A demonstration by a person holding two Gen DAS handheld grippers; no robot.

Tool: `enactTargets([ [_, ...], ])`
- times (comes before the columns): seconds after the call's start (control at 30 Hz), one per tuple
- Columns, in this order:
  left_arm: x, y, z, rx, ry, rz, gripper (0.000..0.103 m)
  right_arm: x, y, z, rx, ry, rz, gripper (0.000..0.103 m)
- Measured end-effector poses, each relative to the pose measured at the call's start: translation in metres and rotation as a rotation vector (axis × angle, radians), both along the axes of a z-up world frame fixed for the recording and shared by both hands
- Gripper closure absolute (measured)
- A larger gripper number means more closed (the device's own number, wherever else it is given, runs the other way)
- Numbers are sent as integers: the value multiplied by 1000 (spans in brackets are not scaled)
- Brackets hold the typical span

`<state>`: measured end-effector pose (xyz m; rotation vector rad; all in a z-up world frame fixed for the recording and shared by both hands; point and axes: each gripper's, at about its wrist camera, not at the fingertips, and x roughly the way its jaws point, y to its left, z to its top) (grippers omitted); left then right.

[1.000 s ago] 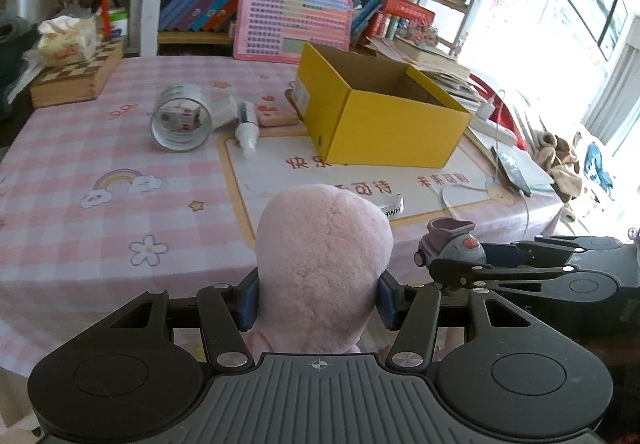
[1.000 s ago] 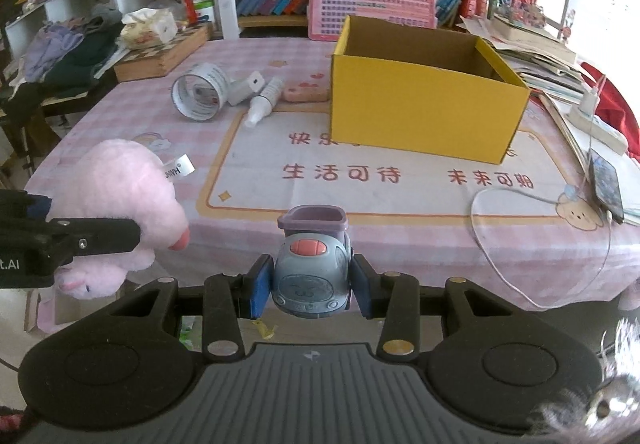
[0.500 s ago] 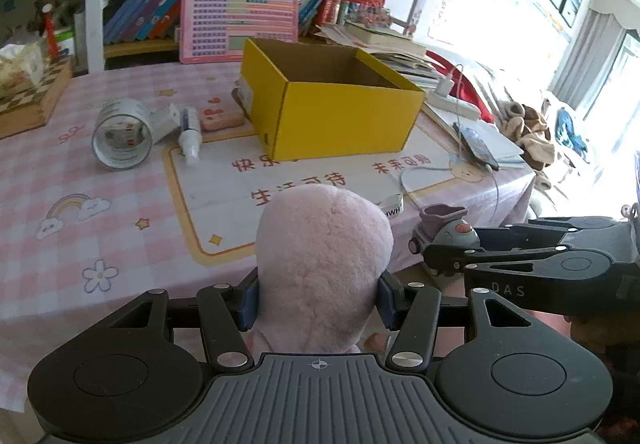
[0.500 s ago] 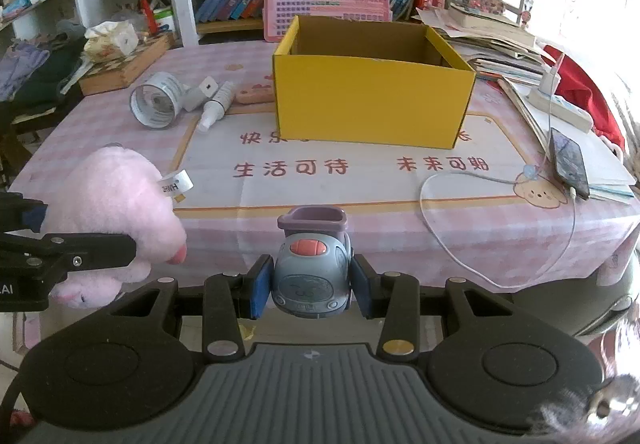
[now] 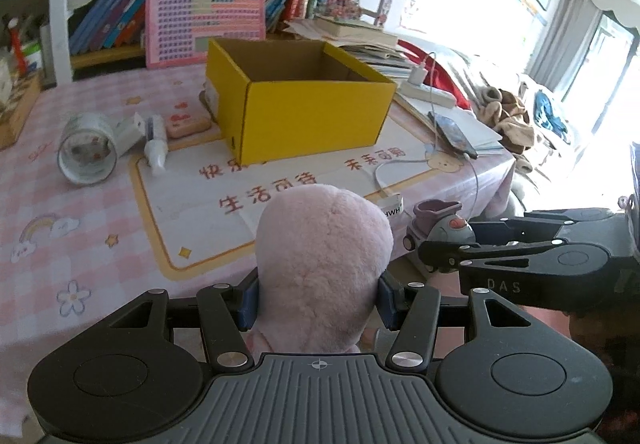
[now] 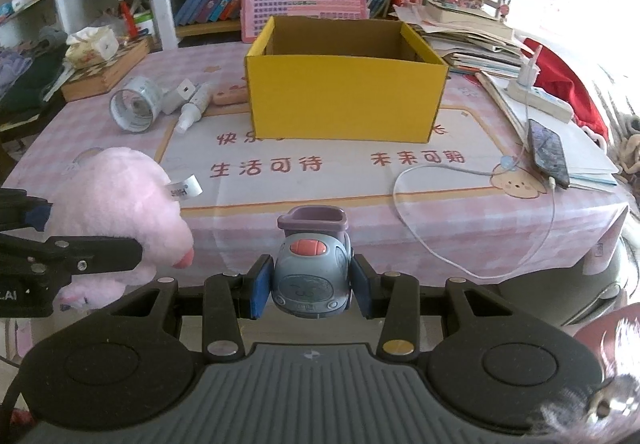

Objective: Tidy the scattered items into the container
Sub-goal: 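Carry the pig and the toy car up toward the yellow cardboard box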

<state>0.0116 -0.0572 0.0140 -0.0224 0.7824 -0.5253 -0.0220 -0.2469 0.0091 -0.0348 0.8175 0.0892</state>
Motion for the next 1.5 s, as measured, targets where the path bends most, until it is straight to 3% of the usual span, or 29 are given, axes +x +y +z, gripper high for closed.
enactTargets([
  [1.03, 10, -9, 3, -12, -32, -61, 48, 10, -5, 8, -23, -25, -33, 63],
  [1.5, 37, -19, 1, 0, -41, -73, 48, 41, -11, 5, -21, -20, -15, 63],
])
